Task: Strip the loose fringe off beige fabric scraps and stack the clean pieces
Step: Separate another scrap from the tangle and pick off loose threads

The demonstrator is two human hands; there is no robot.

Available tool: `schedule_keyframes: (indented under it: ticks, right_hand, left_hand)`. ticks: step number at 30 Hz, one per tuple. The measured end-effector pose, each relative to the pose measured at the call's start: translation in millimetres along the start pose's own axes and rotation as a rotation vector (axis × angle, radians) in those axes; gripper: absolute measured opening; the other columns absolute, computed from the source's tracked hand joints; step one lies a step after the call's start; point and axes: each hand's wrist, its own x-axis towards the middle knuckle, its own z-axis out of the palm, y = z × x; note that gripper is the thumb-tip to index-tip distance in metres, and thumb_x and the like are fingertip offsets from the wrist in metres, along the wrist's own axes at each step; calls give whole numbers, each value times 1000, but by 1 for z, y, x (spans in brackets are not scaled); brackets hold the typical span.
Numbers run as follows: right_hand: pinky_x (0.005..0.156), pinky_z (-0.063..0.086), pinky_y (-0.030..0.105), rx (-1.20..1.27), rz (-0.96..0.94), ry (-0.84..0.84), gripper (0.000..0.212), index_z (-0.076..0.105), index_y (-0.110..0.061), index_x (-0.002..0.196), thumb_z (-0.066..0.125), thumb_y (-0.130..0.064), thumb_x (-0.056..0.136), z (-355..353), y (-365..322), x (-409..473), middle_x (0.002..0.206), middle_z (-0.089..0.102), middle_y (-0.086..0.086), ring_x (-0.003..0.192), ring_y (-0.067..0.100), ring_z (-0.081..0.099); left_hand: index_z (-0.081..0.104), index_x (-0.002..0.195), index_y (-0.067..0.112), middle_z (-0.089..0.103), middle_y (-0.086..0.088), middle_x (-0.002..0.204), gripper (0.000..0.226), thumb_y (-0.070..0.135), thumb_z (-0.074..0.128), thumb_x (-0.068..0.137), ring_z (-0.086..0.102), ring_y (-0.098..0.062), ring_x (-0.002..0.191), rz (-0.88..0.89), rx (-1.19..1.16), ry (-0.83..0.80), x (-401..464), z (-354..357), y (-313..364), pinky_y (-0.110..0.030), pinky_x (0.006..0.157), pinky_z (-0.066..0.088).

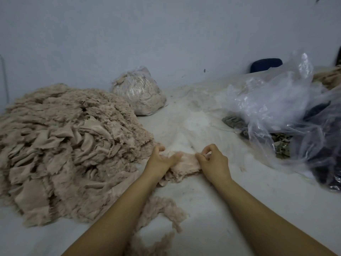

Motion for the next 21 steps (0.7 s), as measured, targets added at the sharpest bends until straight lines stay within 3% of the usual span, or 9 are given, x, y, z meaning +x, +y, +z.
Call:
schedule_keyframes:
  ticks: [2, 4, 6, 8, 10, 13, 15, 18, 21]
  right_hand:
    - [45, 36, 7, 8, -4, 24, 12, 51, -12, 87, 60, -20, 91, -2, -1, -1, 64, 55, -1, 57, 9, 51]
    - [51, 38, 16, -95, -24, 8, 10, 50, -14, 89, 58, -21, 92, -3, -2, -3, 70, 57, 0, 65, 17, 54]
    - [60, 38, 27, -303, -133, 61, 5, 53, -17, 95, 57, -20, 91, -3, -5, -6, 90, 58, 0, 82, 19, 54]
    - [72, 38, 26, -319, -364, 116, 15, 61, -14, 102, 59, -11, 88, -1, -12, -9, 107, 56, 2, 98, 19, 52]
    - [84, 37, 23, -281, -523, -39, 21, 66, -9, 107, 58, -7, 89, 4, -15, -10, 111, 60, 7, 104, 22, 53]
    - [98, 31, 23, -467, -495, -385, 30, 63, -19, 124, 49, -23, 98, 16, -6, -11, 125, 57, 5, 115, 24, 48]
    - [102, 29, 28, -522, -438, -427, 33, 60, -26, 128, 45, -30, 99, 19, -2, -9, 132, 52, 2, 118, 24, 42]
    - [104, 29, 31, -540, -435, -404, 37, 55, -29, 133, 46, -34, 97, 22, -3, -10, 137, 47, 0, 120, 25, 37]
    - [106, 27, 32, -571, -434, -426, 46, 47, -33, 139, 49, -44, 94, 23, -2, -11, 139, 43, -2, 123, 24, 33]
  left_hand:
    - [38, 120, 31, 55, 0, 94, 63, 31, 80, 73, 55, -9, 80, 70, 136, -80, -4, 1, -3, -18, 61, 44]
    - [45, 116, 28, 51, 0, 84, 49, 18, 74, 78, 52, -8, 70, 131, 211, -60, -6, 2, -7, -17, 57, 45]
    - [50, 111, 24, 54, -1, 77, 38, 12, 71, 82, 52, -9, 58, 125, 119, -32, -6, -1, -8, -19, 50, 43]
    - [53, 108, 22, 58, -5, 72, 33, 8, 71, 83, 53, -11, 47, 98, -37, -43, -5, -5, -9, -20, 42, 41]
    - [55, 109, 18, 57, -9, 70, 29, 6, 67, 86, 55, -14, 51, 83, -70, -59, -4, -7, -8, -21, 45, 45]
    - [56, 111, 14, 59, -4, 68, 21, 3, 51, 94, 56, -12, 56, 59, -87, -43, -7, -6, -7, -20, 49, 47]
    - [57, 110, 12, 62, -4, 74, 16, 8, 49, 96, 57, -12, 61, 33, -150, -30, -11, -6, -9, -20, 51, 47]
    - [62, 106, 20, 60, 0, 82, 25, 24, 71, 84, 59, -11, 67, 98, -64, -62, -16, -6, -11, -19, 48, 45]
    - [63, 93, 31, 58, 3, 88, 21, 15, 70, 82, 60, -12, 72, 120, 100, -94, -20, -4, -8, -21, 48, 46]
